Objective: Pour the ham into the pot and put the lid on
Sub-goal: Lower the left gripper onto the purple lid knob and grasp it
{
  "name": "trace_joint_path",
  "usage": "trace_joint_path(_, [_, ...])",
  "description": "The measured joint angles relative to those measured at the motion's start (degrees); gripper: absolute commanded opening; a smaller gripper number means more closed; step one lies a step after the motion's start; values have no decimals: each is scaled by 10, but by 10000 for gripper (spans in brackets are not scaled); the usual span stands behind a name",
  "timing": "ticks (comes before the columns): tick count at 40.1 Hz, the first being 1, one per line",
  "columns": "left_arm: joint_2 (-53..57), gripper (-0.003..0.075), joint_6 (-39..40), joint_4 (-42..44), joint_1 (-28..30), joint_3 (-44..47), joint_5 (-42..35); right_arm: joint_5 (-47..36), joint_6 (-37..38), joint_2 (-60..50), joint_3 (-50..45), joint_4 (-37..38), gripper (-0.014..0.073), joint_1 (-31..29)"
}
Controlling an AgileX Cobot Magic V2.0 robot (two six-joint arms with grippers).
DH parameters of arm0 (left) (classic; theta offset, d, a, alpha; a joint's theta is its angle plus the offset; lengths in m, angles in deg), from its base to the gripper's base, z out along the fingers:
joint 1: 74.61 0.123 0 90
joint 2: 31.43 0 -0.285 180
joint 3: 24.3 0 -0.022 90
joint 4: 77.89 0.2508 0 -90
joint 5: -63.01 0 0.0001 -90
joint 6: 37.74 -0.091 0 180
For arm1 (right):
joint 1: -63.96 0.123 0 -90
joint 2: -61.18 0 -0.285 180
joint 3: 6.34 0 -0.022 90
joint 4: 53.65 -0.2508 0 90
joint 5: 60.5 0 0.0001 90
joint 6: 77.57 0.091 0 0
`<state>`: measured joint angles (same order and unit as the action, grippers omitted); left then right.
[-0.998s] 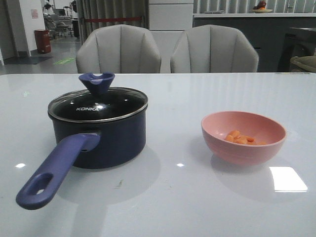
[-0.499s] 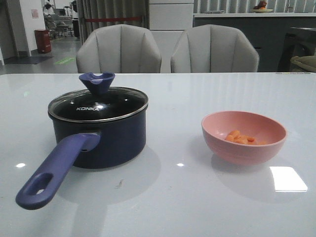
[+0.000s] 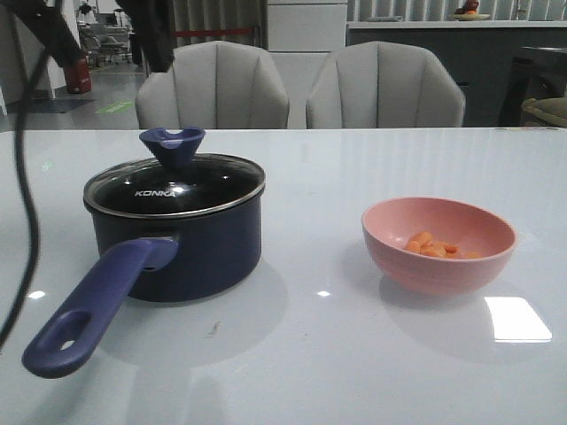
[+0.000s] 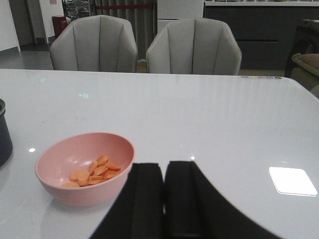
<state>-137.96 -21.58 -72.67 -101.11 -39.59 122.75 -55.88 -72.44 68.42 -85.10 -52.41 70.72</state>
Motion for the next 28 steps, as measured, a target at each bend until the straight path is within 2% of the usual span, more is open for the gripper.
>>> trace_joint_path(15, [-133, 625, 63, 3, -19, -153, 103, 0, 0, 0, 0, 0, 148, 0])
trace_joint_path(28, [-178, 625, 84, 4, -23, -178, 113, 0, 0, 0, 0, 0, 148, 0])
